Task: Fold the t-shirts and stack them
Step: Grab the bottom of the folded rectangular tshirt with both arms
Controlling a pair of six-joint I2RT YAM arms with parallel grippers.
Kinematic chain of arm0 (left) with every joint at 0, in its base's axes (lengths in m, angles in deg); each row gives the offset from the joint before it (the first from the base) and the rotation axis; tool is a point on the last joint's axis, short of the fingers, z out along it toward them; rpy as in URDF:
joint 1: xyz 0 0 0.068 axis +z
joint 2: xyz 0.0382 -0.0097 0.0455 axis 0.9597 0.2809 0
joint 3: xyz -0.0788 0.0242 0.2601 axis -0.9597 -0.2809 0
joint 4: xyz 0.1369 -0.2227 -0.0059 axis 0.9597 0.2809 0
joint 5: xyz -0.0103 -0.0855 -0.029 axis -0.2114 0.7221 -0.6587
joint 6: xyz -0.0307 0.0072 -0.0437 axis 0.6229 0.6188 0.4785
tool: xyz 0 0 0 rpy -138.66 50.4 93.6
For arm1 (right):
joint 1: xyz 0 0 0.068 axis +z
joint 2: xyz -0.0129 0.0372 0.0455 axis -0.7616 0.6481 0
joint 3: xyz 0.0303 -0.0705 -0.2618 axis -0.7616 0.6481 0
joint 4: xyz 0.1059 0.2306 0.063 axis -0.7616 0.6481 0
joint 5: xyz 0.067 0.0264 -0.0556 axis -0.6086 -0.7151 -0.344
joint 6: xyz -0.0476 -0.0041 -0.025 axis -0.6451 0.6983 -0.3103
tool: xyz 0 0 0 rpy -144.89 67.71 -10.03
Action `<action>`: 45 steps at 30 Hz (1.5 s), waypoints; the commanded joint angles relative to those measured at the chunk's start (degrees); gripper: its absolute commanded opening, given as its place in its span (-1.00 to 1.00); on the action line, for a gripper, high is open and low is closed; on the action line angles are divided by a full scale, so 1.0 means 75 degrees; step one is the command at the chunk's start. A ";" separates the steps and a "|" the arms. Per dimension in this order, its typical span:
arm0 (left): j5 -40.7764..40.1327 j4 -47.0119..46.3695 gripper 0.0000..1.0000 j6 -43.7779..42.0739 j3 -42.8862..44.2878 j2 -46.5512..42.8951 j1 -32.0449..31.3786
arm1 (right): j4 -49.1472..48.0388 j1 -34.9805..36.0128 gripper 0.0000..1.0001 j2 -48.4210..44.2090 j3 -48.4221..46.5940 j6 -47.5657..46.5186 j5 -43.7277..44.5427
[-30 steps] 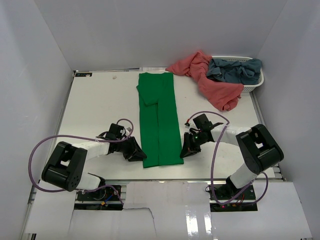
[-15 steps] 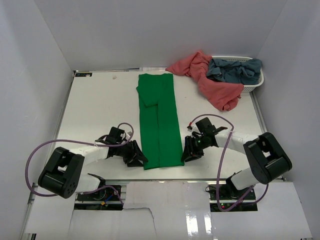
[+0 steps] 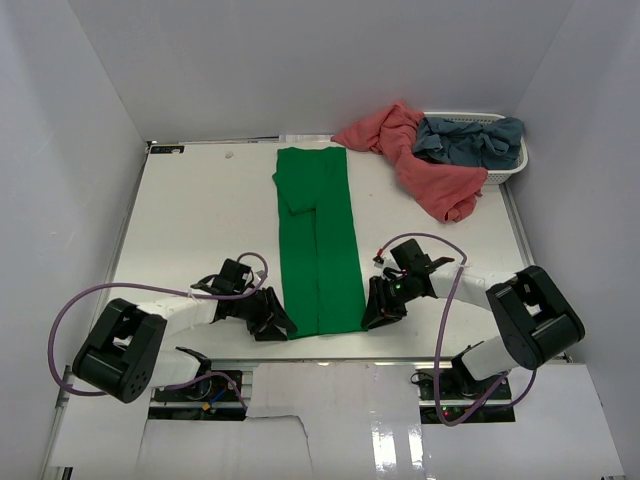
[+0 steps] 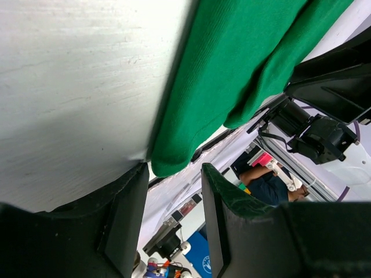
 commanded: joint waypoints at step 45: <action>-0.1781 -0.0294 -1.00 0.0168 -0.0345 0.0734 -0.0060 | -0.0020 0.0249 -0.84 -0.0183 0.0145 0.0039 0.0195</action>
